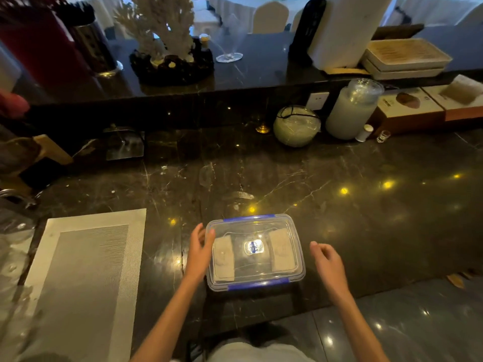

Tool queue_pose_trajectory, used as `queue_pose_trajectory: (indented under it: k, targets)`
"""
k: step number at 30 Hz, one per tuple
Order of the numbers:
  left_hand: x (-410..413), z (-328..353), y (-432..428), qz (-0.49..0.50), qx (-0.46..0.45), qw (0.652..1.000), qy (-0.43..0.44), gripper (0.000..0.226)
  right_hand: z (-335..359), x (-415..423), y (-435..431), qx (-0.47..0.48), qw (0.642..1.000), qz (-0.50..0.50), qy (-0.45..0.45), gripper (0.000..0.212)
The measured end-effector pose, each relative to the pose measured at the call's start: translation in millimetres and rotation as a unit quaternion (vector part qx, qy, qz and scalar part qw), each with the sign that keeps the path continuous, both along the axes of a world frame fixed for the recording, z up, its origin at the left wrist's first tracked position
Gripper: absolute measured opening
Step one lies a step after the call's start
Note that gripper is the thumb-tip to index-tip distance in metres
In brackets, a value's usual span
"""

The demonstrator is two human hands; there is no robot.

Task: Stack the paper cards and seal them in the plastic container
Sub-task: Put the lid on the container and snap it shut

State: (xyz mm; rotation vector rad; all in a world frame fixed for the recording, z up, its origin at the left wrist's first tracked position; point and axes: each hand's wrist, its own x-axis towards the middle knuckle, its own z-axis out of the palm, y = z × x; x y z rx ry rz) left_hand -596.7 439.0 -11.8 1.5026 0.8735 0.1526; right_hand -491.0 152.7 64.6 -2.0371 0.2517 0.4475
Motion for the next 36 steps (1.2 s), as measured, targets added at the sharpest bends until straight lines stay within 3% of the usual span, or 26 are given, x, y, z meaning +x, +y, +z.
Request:
queue_pose_trajectory:
  k: [1,3,7,13,25,30,36]
  targets:
    - [-9.3,-2.7,-6.4,0.000,-0.012,1.000,0.006,0.063,-4.5,6.9,1.3,0.009,1.000,0.018,0.001,0.024]
    - [-21.8,-3.1,-21.0,0.000,-0.037,0.999,0.012,0.059,-12.8,17.2,7.0,0.022,0.997,0.064,0.041,0.044]
    - [-30.4,-1.3,-40.8,0.061,-0.061,0.996,0.016,0.083,-27.1,22.5,18.8,0.070,0.987,0.106,0.101,0.066]
    - [-35.7,-7.4,-51.5,0.064,-0.107,0.992,0.002,0.055,-47.9,13.0,31.4,0.118,0.983,0.086,0.107,0.035]
    - [-6.3,-12.2,-31.2,0.084,-0.106,0.991,0.013,0.057,-64.0,51.7,51.8,0.116,0.985,0.083,0.101,0.034]
    - [26.2,-7.3,-9.0,0.088,-0.096,0.991,0.019,0.039,-65.6,82.6,76.9,0.123,0.986,0.076,0.085,0.033]
    - [72.7,-7.2,27.5,0.102,-0.080,0.991,0.023,0.040,-68.1,129.5,119.0,0.136,0.985,0.076,0.074,0.025]
